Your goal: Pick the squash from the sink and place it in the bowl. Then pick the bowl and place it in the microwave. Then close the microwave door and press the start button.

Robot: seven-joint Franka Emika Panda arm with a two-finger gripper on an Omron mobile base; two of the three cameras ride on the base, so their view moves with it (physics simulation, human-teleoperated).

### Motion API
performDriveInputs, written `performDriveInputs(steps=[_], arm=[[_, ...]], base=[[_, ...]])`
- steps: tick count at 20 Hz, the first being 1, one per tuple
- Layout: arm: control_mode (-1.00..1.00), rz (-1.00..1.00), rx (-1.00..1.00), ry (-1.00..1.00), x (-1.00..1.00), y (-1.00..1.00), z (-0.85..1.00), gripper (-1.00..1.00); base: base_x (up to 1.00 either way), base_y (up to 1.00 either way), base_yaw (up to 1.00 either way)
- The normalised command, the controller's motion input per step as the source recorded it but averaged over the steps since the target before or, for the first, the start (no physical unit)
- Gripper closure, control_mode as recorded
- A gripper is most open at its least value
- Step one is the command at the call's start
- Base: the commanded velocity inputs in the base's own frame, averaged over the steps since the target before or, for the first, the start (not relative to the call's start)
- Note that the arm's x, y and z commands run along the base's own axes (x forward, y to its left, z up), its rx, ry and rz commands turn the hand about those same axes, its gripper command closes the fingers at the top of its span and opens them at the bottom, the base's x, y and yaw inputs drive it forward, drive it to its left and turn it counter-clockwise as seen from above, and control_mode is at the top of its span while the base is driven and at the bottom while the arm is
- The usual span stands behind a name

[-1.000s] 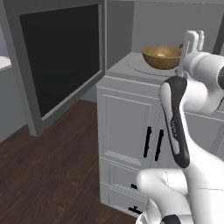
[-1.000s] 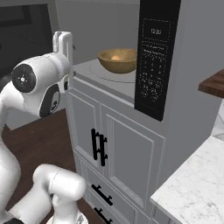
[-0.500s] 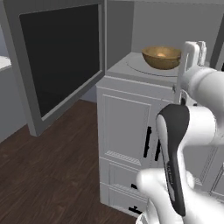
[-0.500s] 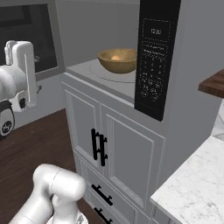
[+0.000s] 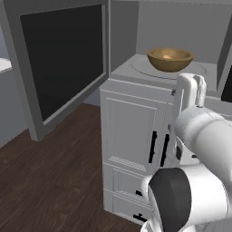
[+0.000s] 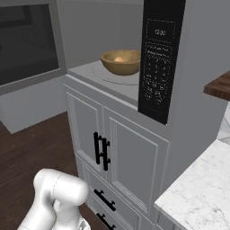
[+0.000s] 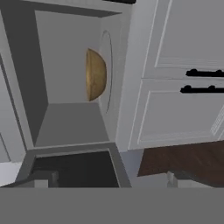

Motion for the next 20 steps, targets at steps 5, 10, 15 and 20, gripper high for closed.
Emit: performDriveInputs(steps=[5,10,15,20], arm=[[-1.00,0.02,0.00,-0.05,-0.61,0.96,-0.09,-1.00],[-1.00,0.02,0.00,0.00,-0.13,1.00,-0.15,-1.00],[-1.00,0.00,-0.08,-0.28,0.29,1.00,-0.27,-1.00],[-1.00,0.00,-0.01,-0.09,0.33,1.00,-0.21,-1.00]], base=[[0.00,0.00,0.00],[0.00,0.00,0.00],[0.00,0.00,0.00],[0.00,0.00,0.00]])
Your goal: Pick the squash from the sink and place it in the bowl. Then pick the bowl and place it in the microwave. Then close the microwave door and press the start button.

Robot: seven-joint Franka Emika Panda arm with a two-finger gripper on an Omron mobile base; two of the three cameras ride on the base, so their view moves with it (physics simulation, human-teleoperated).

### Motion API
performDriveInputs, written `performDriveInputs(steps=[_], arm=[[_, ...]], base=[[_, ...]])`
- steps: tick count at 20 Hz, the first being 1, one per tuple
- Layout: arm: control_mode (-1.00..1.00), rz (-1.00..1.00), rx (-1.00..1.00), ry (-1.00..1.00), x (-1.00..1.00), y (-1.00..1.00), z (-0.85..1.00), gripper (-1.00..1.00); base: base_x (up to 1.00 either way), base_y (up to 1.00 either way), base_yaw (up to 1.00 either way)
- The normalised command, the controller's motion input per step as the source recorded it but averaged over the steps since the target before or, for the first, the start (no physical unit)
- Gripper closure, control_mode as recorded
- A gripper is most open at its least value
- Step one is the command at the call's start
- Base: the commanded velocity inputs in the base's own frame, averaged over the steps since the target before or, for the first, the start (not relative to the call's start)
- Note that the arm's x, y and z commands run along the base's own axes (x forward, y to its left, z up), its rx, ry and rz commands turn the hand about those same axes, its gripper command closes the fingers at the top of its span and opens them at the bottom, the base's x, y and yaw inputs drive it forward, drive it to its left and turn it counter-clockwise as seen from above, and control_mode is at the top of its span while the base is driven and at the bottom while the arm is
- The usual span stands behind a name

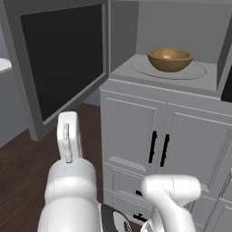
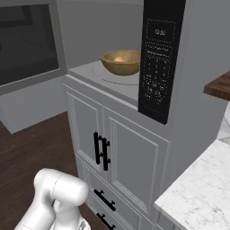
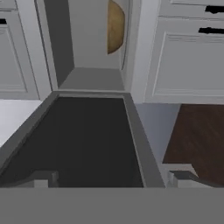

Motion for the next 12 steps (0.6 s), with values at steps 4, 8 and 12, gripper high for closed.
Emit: performDriveInputs(steps=[4,8,12], arm=[[-1.00,0.00,0.00,-0.08,0.51,0.97,-0.26,-1.00],[-1.00,0.00,0.00,-0.06,0.14,0.91,-0.17,-1.00],[-1.00,0.00,0.00,-0.08,0.26,0.93,-0.30,-1.00]], base=[[0.00,0.00,0.00],[0.00,0.00,0.00],[0.00,0.00,0.00]])
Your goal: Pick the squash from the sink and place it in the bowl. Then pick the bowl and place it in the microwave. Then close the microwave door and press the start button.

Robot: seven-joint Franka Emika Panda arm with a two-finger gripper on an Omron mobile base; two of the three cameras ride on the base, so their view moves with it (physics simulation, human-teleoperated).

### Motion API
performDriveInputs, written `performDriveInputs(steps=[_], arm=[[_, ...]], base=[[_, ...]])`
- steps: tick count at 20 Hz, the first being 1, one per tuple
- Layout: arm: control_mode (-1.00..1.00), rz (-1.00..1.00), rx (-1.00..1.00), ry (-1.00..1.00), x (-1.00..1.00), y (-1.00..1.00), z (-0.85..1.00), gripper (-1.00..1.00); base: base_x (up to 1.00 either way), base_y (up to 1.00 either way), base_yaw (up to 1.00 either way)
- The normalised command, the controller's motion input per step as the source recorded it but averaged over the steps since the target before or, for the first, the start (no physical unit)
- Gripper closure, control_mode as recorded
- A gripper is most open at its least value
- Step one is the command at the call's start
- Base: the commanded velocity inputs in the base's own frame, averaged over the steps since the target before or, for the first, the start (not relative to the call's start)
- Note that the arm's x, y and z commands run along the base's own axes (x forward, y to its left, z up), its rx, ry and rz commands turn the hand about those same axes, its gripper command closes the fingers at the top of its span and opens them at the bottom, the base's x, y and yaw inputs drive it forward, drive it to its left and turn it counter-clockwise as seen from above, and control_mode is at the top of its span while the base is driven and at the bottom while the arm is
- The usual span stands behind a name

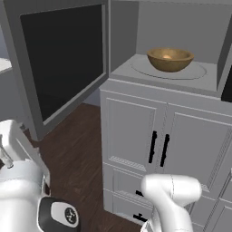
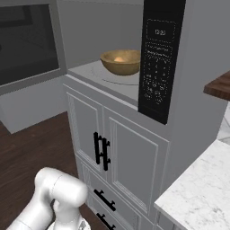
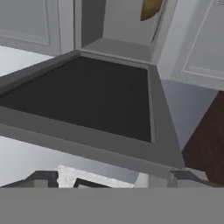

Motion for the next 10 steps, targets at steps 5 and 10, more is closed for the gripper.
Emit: performDriveInputs(steps=[5,10], arm=[[-1.00,0.00,0.03,-0.04,0.43,0.57,-0.28,-1.00],[-1.00,0.00,0.04,0.00,0.67,0.37,-0.38,-1.00]], base=[[0.00,0.00,0.00],[0.00,0.00,0.00]])
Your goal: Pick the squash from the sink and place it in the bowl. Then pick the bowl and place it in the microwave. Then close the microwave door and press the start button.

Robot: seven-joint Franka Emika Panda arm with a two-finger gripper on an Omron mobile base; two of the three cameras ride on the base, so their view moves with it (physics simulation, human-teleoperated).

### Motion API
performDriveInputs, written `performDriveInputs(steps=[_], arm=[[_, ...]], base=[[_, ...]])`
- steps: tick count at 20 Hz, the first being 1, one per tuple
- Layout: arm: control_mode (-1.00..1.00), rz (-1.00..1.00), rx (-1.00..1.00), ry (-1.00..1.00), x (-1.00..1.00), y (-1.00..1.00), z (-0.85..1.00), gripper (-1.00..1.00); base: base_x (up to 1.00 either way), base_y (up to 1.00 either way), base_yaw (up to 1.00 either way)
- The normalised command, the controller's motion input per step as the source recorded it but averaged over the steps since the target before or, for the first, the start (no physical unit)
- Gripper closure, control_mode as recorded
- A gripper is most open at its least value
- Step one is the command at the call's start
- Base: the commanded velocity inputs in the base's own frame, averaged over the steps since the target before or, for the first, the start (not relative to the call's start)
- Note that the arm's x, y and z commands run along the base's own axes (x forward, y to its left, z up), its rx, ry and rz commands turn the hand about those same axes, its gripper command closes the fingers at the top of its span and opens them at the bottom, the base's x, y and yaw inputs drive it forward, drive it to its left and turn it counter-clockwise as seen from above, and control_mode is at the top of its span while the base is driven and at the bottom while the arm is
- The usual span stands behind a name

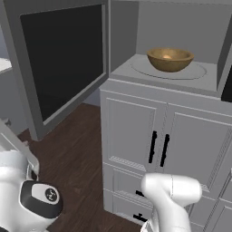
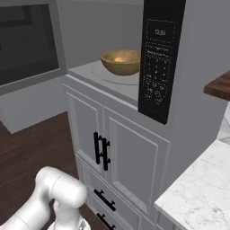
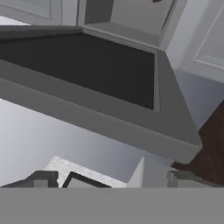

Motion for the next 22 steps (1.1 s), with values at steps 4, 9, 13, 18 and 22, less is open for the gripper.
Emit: performDriveInputs(steps=[4,9,13,18,22], arm=[[-1.00,0.00,0.08,0.00,0.73,0.28,-0.51,-1.00],[-1.00,0.00,0.06,-0.01,0.62,0.47,-0.53,-1.00],[-1.00,0.00,0.05,-0.04,0.40,0.35,-0.32,-1.00],[-1.00,0.00,0.13,-0.34,-0.02,-0.25,0.06,-1.00],[-1.00,-0.03,0.28,-0.24,0.00,-0.74,0.16,-1.00]], base=[[0.00,0.00,0.00],[0.00,0.00,0.00],[0.00,0.00,0.00],[0.00,0.00,0.00],[0.00,0.00,0.00]])
